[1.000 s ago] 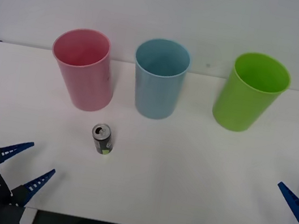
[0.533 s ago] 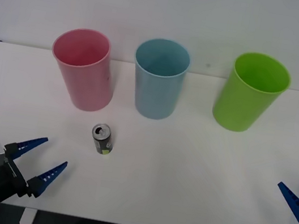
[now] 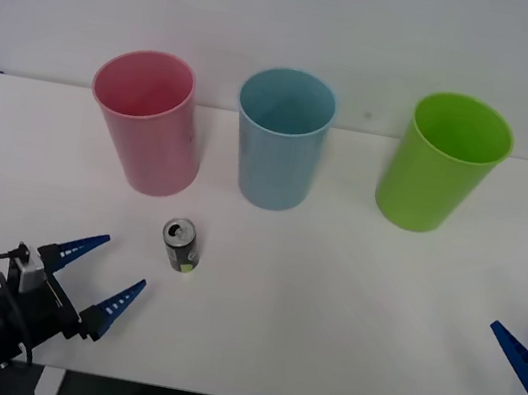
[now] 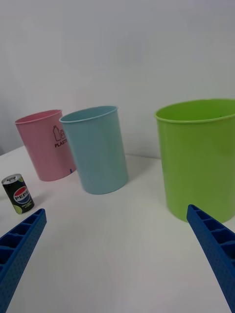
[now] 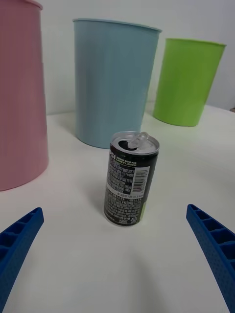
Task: Grasp the object on the table and drop it into the matching bin: aluminum can to the light blue bin, PET bottle to the pink bin.
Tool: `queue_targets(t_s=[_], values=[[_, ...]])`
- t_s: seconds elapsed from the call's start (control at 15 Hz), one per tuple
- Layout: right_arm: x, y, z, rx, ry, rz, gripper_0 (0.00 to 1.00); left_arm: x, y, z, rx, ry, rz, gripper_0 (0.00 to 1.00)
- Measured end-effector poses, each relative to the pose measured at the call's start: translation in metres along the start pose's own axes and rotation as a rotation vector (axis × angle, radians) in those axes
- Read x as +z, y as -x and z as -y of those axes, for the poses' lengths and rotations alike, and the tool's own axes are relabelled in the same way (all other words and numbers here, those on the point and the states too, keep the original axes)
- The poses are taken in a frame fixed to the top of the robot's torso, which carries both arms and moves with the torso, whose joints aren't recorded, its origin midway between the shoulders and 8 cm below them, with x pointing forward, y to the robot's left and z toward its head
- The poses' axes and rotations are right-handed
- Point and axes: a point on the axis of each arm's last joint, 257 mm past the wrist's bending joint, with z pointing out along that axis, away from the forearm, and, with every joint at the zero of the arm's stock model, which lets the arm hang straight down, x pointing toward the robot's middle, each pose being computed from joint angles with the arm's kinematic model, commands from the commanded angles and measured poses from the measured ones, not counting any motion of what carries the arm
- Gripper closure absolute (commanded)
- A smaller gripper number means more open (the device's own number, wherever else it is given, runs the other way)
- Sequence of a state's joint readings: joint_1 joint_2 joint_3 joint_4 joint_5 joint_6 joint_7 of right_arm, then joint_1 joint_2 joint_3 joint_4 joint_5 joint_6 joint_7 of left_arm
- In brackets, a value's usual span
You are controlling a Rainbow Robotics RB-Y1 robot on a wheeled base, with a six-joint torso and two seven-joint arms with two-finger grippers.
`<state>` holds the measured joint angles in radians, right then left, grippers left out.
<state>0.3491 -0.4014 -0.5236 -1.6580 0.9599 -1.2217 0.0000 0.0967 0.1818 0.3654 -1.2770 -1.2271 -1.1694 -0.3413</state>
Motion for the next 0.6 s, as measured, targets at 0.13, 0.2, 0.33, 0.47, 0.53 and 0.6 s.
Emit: queue_targets(t_s=[0.13,0.2,0.33,0.47,0.53,0.6], values=[[0.000,0.000,0.000,0.000,0.000,0.000,0.00,0.007,-0.002,0.003,0.014,0.005,-0.003,0.00],[0.000,0.000,0.000,0.000,0.000,0.000,0.00,0.011,-0.003,0.005,0.013,0.003,-0.002,0.00],[0.000,0.000,0.000,0.000,0.000,0.000,0.00,0.020,-0.005,0.008,0.009,0.002,0.000,0.00],[0.000,0.000,0.000,0.000,0.000,0.000,0.00,0.028,-0.007,0.010,-0.003,0.000,0.005,0.00],[0.000,0.000,0.000,0.000,0.000,0.000,0.00,0.033,-0.008,0.012,-0.009,-0.005,0.007,0.00],[0.000,0.000,0.000,0.000,0.000,0.000,0.00,0.037,-0.009,0.012,-0.011,-0.009,0.007,0.00]])
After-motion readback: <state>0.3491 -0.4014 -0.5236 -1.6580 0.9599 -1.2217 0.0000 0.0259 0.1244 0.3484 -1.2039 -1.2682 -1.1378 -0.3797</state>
